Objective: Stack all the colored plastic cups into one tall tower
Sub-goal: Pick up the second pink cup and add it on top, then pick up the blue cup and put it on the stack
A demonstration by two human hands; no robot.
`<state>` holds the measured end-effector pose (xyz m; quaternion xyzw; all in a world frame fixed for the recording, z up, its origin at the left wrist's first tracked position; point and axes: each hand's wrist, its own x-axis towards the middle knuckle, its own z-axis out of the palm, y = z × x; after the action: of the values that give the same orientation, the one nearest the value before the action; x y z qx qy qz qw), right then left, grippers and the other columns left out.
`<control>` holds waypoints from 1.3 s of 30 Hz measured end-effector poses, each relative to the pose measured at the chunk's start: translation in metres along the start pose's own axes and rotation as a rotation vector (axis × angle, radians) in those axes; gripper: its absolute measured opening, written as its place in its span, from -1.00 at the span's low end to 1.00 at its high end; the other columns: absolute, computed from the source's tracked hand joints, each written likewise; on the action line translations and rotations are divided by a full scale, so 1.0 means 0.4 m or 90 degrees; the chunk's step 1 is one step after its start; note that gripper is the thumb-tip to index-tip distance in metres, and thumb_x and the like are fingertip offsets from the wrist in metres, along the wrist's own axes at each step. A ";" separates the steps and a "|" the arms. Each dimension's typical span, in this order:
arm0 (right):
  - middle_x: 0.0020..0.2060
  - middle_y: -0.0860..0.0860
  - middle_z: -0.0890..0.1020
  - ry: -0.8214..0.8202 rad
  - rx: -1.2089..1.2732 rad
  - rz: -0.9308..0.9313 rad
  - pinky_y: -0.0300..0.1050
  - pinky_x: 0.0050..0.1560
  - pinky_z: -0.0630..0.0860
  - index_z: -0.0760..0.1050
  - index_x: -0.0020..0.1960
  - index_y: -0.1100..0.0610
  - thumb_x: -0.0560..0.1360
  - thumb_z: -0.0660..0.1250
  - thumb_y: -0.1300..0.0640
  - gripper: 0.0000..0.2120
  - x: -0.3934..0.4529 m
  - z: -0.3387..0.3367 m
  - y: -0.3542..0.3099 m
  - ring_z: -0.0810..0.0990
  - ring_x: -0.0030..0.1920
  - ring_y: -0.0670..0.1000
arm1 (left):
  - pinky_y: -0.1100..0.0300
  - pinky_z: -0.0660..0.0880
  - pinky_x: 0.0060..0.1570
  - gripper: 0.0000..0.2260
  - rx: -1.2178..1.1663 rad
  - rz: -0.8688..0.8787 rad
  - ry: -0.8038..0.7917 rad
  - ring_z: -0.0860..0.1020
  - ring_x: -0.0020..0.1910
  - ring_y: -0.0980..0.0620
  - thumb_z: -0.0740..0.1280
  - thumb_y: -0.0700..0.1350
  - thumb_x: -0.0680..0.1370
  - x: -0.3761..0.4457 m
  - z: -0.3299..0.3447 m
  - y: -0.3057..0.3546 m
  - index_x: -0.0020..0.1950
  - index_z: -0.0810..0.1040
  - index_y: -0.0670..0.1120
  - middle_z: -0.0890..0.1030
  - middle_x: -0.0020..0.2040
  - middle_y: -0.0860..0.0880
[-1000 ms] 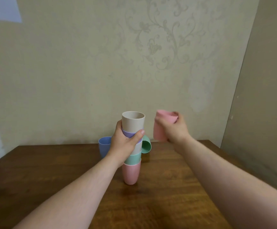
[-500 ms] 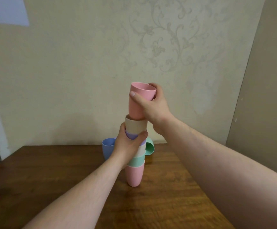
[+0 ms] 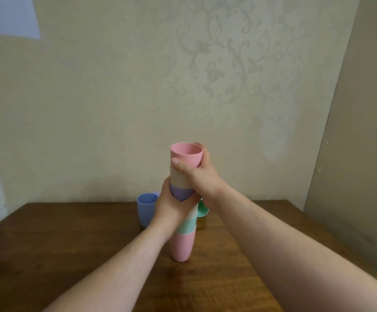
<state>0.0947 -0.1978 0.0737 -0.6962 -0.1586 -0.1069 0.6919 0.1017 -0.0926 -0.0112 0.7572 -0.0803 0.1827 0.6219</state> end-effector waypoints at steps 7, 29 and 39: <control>0.19 0.01 0.68 -0.002 -0.019 0.010 -0.04 0.11 0.68 0.38 0.48 -0.04 0.52 0.63 0.00 -0.36 -0.006 -0.011 0.024 0.68 0.11 0.01 | 0.17 0.57 0.16 -0.44 0.129 -0.157 -0.157 0.61 0.12 0.15 0.62 0.02 0.44 -0.099 -0.022 -0.139 0.34 0.44 0.16 0.63 0.16 0.16; 0.08 -0.21 0.72 0.101 -0.278 0.150 -0.08 0.14 0.67 0.45 0.14 -0.35 0.32 0.68 -0.08 -0.46 -0.136 -0.082 0.424 0.71 0.08 -0.17 | 0.02 0.64 -0.07 -0.92 0.445 0.041 -0.181 0.65 -0.18 0.11 0.49 -0.04 0.42 -0.002 -0.114 -0.251 -0.10 0.71 0.06 0.70 -0.22 0.08; 0.19 -0.19 0.66 0.046 -0.318 0.161 0.05 0.33 0.63 0.36 0.29 -0.28 0.23 0.73 -0.16 -0.23 -0.066 -0.083 0.424 0.67 0.21 -0.05 | -0.11 0.45 0.48 0.23 0.235 -0.178 -0.017 0.39 0.56 -0.13 0.75 0.04 0.29 0.174 -0.179 -0.287 0.75 0.01 0.16 0.31 0.64 -0.05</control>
<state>0.1350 -0.2314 -0.0930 -0.8553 -0.0140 -0.0805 0.5116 0.1931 0.0087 -0.0786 0.8641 0.0522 0.0964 0.4913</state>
